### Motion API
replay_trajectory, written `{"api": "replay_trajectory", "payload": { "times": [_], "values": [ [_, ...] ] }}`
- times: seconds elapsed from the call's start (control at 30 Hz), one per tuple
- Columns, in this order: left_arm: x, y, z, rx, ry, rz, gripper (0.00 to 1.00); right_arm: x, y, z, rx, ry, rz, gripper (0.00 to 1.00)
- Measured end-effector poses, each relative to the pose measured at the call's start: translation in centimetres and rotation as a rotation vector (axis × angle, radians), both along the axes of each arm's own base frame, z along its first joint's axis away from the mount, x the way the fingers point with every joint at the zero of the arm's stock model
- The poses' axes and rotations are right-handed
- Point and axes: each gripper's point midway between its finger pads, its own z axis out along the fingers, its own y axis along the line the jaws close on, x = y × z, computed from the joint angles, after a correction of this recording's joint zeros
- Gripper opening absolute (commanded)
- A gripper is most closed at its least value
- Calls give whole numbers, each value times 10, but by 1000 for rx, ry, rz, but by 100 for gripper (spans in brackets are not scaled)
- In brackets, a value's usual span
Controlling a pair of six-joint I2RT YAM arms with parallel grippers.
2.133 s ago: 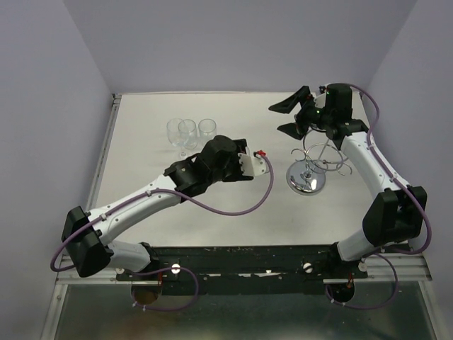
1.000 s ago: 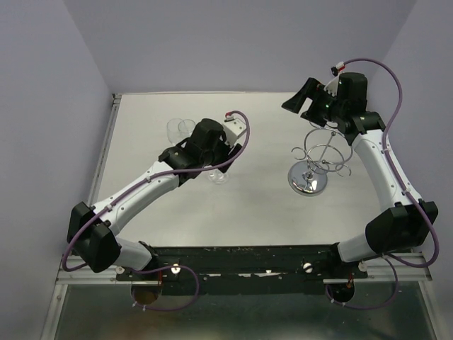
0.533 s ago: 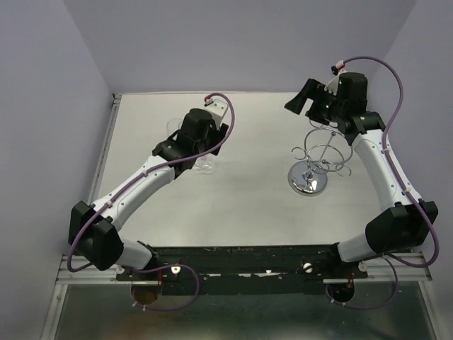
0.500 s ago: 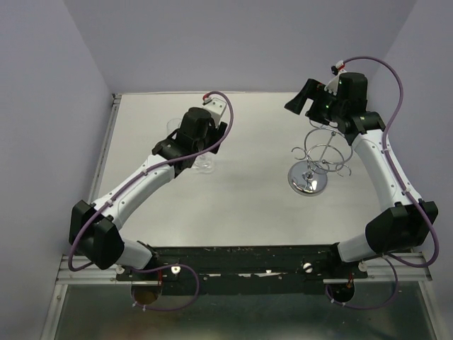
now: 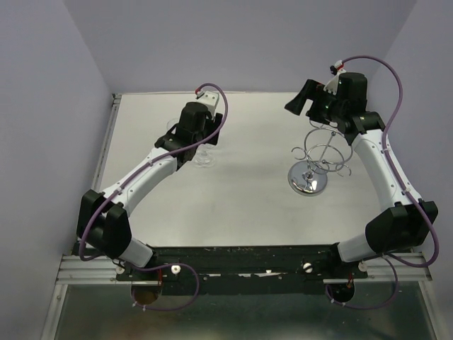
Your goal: Take the wine glass off the wine glass rack
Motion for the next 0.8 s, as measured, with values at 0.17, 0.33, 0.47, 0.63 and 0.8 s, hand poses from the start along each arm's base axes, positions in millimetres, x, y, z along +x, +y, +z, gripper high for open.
{"api": "replay_trajectory", "payload": {
  "times": [0.17, 0.33, 0.47, 0.63, 0.8],
  "values": [
    [7, -8, -6, -23, 2, -9, 0, 1, -2, -1, -17, -6, -5, 100],
    [10, -8, -10, -25, 5, -5, 0, 2, -5, -1, -36, -13, -8, 100],
    [13, -7, -10, -32, -6, -2, 0, -3, -1, -1, -73, -31, 66, 100],
    [11, -6, -21, -29, 5, -3, 0, -20, 10, 29, -164, -96, 260, 100],
    [11, -6, -27, -32, 5, -10, 0, -33, 14, 72, -248, -237, 390, 100]
  ]
}}
